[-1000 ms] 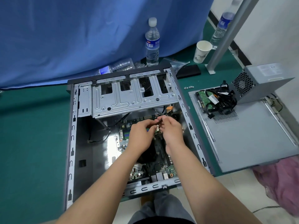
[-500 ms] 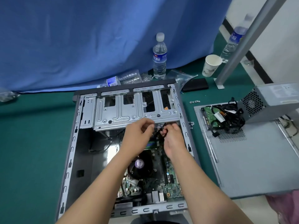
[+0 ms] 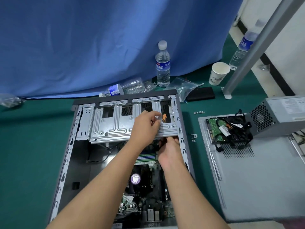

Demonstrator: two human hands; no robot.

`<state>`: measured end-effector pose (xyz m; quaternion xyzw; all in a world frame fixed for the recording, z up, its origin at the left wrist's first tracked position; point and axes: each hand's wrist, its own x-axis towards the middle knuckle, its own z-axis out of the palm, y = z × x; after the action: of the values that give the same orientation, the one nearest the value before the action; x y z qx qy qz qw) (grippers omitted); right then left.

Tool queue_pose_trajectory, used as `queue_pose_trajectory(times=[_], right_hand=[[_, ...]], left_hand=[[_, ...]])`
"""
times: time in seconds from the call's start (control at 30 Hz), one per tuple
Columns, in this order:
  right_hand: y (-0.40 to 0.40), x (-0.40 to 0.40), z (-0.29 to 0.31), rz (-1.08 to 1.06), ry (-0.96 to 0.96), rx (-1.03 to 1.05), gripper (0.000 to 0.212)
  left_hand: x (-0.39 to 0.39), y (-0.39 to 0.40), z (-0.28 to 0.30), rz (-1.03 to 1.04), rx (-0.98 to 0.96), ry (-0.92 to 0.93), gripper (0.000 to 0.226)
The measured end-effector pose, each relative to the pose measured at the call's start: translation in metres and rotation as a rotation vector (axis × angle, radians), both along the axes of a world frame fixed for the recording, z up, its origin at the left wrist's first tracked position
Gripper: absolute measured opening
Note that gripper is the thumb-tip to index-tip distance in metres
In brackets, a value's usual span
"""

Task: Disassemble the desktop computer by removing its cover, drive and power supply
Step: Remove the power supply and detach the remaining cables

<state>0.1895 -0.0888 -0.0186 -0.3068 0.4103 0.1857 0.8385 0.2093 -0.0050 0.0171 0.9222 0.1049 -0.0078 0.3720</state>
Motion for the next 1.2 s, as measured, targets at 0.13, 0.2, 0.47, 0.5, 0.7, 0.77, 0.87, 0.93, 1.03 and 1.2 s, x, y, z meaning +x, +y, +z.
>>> queue_pose_trajectory(times=[0.13, 0.2, 0.47, 0.5, 0.7, 0.77, 0.87, 0.93, 1.03, 1.2], right_hand=[[0.0, 0.006, 0.002, 0.001, 0.023, -0.003, 0.024], [0.001, 0.007, 0.002, 0.015, 0.036, -0.003, 0.026], [0.002, 0.0, 0.001, 0.083, -0.02, -0.141, 0.016], [0.002, -0.006, 0.0, 0.135, -0.021, -0.209, 0.025], [0.0, -0.032, 0.001, 0.38, -0.091, -0.571, 0.051], [0.001, -0.035, 0.005, 0.407, -0.12, -0.626, 0.053], [0.003, -0.037, 0.009, 0.486, -0.199, -0.752, 0.052], [0.001, -0.037, 0.011, 0.559, -0.257, -0.865, 0.049], [-0.004, -0.041, 0.016, 0.608, -0.299, -0.976, 0.048], [-0.006, -0.047, 0.027, 0.56, -0.334, -1.1, 0.038]], left_hand=[[0.01, -0.005, -0.003, -0.015, 0.017, 0.049, 0.029], [0.016, -0.007, -0.003, -0.03, 0.042, 0.082, 0.033], [0.02, -0.001, 0.002, 0.067, -0.345, 0.045, 0.01], [0.019, 0.001, 0.003, 0.097, -0.394, 0.032, 0.011], [0.023, 0.011, 0.007, 0.214, -0.686, -0.027, 0.01], [0.024, 0.017, 0.013, 0.289, -0.866, -0.056, 0.009], [0.022, 0.029, 0.019, 0.339, -0.978, -0.098, 0.008], [0.017, 0.034, 0.02, 0.352, -0.975, -0.121, 0.008], [0.01, 0.038, 0.017, 0.413, -1.012, -0.136, 0.008], [0.004, 0.044, 0.016, 0.526, -1.106, -0.164, 0.011]])
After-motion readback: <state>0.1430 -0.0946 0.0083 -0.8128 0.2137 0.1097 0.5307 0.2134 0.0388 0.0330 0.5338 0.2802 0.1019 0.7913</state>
